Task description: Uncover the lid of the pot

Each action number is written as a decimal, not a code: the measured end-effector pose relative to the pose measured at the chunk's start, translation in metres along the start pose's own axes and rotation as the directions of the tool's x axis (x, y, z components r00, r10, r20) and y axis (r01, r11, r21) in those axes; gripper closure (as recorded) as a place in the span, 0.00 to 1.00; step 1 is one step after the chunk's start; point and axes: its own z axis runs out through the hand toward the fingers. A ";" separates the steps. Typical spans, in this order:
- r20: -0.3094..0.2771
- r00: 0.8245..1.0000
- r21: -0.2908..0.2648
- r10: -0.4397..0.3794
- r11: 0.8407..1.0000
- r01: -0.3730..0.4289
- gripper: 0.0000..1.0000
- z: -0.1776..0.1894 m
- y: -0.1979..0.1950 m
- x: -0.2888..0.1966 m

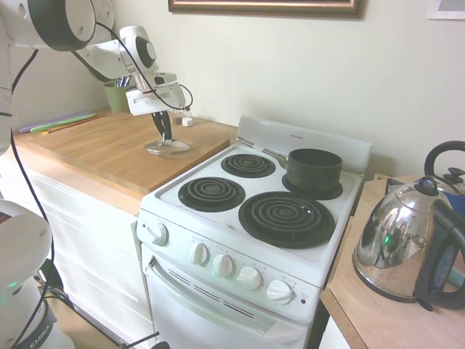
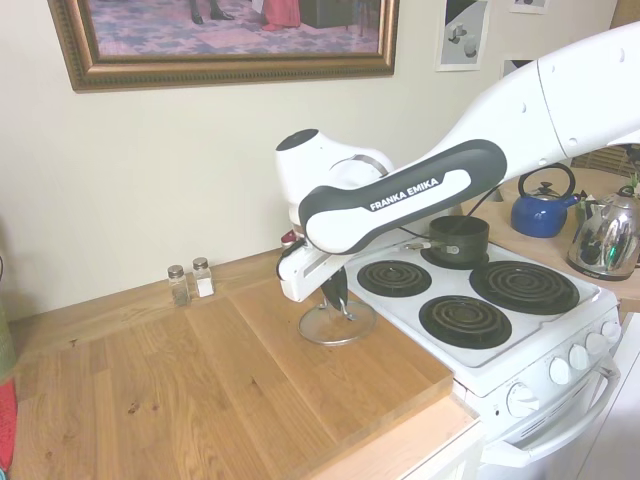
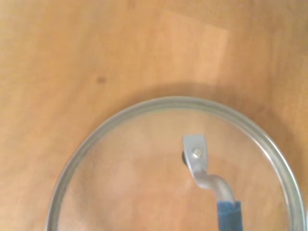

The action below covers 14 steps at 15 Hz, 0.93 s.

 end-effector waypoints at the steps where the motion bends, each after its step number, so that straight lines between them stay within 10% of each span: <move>1: 0.025 1.000 0.003 0.007 1.000 -0.007 1.00 0.005 0.006 0.008; 4: 0.059 0.998 -0.007 0.033 0.999 -0.033 1.00 0.027 0.017 0.029; 5: 0.070 0.997 -0.004 0.041 0.999 -0.041 0.00 0.029 0.018 0.031; 14: 0.098 0.995 0.005 0.009 1.000 -0.010 0.00 0.030 0.017 0.034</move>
